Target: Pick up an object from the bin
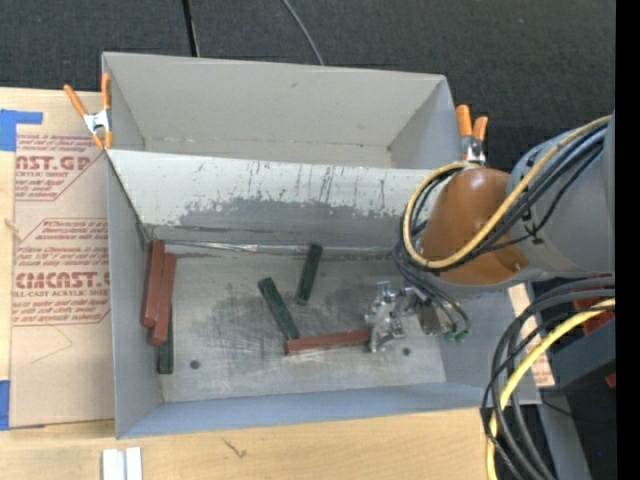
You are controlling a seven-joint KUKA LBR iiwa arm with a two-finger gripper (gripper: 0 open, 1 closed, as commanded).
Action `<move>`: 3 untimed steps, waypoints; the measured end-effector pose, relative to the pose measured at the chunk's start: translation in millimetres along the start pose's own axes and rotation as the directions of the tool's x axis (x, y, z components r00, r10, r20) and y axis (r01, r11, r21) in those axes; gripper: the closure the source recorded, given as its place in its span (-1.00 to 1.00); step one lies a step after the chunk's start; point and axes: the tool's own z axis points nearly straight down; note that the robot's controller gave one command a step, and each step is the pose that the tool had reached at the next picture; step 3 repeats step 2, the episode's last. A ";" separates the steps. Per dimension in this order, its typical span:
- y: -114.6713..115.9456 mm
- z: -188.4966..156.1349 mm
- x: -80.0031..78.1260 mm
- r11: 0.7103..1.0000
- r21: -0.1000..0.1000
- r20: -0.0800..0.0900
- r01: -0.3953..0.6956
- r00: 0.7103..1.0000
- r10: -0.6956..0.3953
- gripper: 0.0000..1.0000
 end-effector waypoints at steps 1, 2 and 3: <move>0.0 0.0 0.1 1.000 0.000 0.000 0.000 1.000 0.000 1.00; 9.3 -148.4 -19.2 0.999 -0.003 -0.016 0.032 0.999 -0.032 1.00; 9.3 -148.4 -19.2 0.999 -0.003 -0.016 0.032 0.999 -0.032 1.00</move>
Offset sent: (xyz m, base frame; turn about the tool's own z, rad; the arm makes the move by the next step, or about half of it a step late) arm 0.0136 0.0114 0.1480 -0.0320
